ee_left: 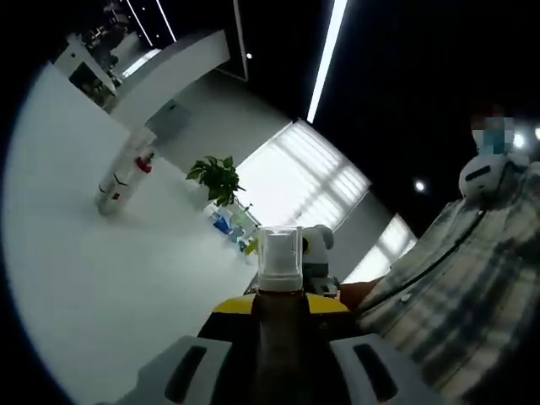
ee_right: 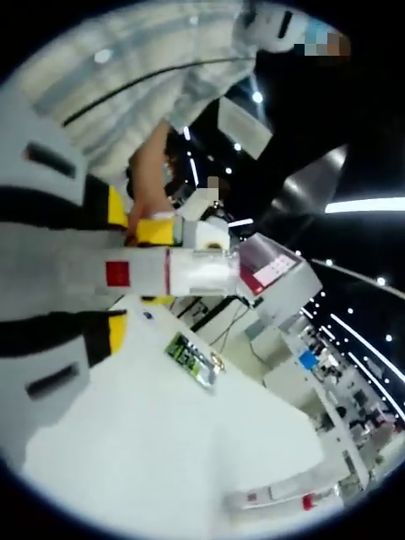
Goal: Arrange the skincare products in the storage area until every visible bottle or jar stands upright without overlapping.
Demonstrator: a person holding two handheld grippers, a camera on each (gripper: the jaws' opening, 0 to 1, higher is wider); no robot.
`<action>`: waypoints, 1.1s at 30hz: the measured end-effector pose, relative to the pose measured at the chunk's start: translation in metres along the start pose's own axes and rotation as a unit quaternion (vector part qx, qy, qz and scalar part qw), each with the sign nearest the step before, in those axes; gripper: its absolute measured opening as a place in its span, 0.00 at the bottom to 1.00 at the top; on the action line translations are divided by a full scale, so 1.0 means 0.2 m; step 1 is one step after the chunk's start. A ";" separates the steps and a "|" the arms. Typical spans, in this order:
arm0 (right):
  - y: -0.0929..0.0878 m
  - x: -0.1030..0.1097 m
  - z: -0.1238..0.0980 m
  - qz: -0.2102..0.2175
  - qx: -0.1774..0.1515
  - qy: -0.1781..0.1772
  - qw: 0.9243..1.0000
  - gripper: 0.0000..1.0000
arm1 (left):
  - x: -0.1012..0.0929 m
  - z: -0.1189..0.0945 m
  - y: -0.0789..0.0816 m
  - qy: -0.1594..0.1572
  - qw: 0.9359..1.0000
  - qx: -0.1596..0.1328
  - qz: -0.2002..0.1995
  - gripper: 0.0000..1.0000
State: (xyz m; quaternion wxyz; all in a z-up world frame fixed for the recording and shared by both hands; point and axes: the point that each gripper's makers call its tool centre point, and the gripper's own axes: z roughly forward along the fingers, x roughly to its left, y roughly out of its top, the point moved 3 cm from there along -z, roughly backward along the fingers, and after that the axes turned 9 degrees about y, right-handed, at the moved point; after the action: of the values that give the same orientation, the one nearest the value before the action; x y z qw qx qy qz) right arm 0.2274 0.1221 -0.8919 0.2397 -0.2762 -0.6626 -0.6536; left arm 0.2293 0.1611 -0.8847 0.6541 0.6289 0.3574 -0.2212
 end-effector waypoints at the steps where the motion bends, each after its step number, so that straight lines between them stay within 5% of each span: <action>1: 0.02 -0.01 -0.03 0.000 -0.008 -0.004 1.000 0.38 | 0.00 0.00 0.00 0.000 1.000 0.002 0.000 0.19; 11: 0.13 0.04 -0.08 0.002 -0.032 0.015 0.999 0.37 | 0.00 0.00 -0.04 0.002 1.000 0.020 0.000 0.19; 17: 0.17 0.05 -0.04 0.002 -0.012 0.033 0.999 0.30 | -0.02 0.03 -0.08 0.004 0.999 0.049 0.017 0.19; 21: 0.16 0.06 -0.04 0.006 0.010 0.049 0.999 0.17 | -0.04 0.03 -0.10 0.003 0.998 0.059 0.023 0.19; 33: 0.15 0.02 -0.05 0.012 0.050 0.032 0.998 0.16 | 0.00 0.04 -0.11 0.035 0.997 0.064 0.018 0.20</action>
State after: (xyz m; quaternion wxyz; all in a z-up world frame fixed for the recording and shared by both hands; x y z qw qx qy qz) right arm 0.2442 0.1113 -0.8659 0.2819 -0.2509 -0.6828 -0.6256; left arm 0.2150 0.1517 -0.9002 0.6038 0.6831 0.3534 -0.2097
